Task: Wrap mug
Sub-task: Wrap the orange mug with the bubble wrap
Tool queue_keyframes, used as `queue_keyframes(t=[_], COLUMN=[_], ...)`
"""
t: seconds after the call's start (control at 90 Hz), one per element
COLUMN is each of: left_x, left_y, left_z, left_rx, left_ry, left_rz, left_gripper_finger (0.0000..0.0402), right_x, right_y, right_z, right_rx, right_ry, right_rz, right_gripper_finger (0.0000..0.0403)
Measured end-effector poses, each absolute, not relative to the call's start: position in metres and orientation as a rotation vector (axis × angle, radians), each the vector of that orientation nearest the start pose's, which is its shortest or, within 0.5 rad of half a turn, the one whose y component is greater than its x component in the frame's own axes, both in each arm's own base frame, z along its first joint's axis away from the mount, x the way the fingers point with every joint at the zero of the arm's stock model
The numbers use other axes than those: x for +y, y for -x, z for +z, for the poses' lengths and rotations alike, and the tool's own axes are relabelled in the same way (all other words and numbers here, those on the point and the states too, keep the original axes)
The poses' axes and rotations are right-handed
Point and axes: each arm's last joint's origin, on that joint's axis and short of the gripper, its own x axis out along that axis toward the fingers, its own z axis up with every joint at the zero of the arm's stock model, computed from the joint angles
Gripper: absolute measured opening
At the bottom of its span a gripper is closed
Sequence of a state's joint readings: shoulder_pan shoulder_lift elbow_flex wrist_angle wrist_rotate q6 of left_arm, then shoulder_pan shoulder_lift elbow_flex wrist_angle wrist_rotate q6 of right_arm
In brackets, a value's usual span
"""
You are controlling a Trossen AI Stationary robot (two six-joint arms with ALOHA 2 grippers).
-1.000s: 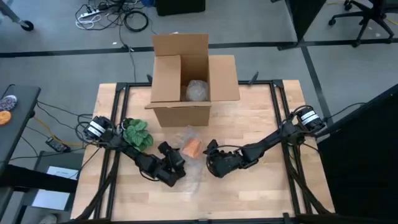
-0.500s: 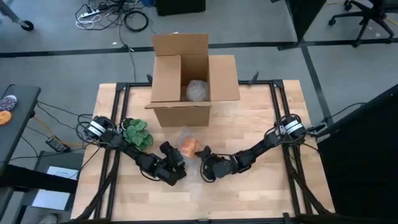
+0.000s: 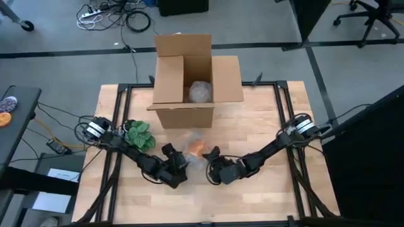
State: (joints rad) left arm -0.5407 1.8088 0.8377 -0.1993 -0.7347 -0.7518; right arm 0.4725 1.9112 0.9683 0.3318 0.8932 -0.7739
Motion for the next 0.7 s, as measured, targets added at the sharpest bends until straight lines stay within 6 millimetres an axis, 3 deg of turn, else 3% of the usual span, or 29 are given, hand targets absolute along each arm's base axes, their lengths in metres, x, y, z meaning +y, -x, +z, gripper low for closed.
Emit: queue_keyframes(t=[0.311,0.456,0.7], left_x=[-0.153,-0.172,-0.211], left_y=[-0.269,-0.266,-0.233], left_z=[0.156,0.177,0.188], left_rx=[0.955,1.019,1.065], left_ry=[-0.102,-0.100,-0.055], left_rz=[0.443,0.377,0.325], left_gripper_finger=[0.0284,0.0284,0.0284], right_x=[0.144,0.142,0.152], right_y=[-0.305,-0.296,-0.284], right_z=[0.167,0.177,0.173], right_rx=[0.772,0.809,0.884], right_ry=[0.665,0.408,0.296], right_rz=[-0.118,-0.101,-0.060], right_gripper_finger=[0.0016,0.0015,0.0015])
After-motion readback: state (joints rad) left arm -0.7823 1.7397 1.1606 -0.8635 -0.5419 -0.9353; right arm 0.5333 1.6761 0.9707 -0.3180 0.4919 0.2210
